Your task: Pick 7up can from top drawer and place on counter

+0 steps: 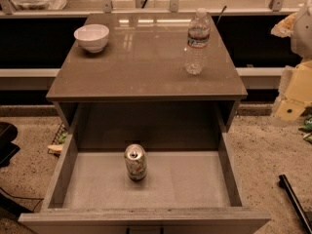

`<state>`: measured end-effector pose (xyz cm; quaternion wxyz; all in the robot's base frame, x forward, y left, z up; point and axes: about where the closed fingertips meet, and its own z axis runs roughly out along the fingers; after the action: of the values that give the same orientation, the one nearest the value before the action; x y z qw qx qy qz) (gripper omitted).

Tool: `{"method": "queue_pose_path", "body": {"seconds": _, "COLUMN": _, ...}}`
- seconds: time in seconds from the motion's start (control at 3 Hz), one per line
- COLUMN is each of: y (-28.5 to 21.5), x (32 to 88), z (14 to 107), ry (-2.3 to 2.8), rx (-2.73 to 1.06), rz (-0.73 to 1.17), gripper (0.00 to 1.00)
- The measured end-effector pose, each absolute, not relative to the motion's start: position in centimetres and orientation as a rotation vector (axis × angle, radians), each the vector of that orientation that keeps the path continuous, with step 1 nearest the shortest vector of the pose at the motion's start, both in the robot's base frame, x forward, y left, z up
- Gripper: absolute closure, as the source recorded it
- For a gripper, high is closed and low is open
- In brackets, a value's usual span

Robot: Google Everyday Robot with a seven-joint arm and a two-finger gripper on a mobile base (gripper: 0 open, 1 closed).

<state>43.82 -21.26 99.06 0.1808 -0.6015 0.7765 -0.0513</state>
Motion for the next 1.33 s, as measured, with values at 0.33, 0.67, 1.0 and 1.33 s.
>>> {"method": "queue_pose_path", "body": {"seconds": 0.33, "y": -21.3, "x": 43.8, "z": 99.1, "ry": 2.193, "rx": -1.699, "rz": -0.145, "gripper": 0.00}}
{"method": "queue_pose_path", "body": {"seconds": 0.67, "y": -20.9, "x": 43.9, "z": 98.8, "ry": 2.165, "rx": -1.668, "rz": -0.088, "gripper": 0.00}}
{"method": "queue_pose_path", "body": {"seconds": 1.0, "y": -19.1, "x": 44.2, "z": 96.6, "ry": 2.060, "rx": -1.616, "rz": 0.082, "gripper": 0.00}}
{"method": "queue_pose_path", "body": {"seconds": 1.33, "y": -16.5, "x": 44.1, "z": 92.7, "ry": 1.939, "rx": -1.560, "rz": 0.259, "gripper": 0.00}}
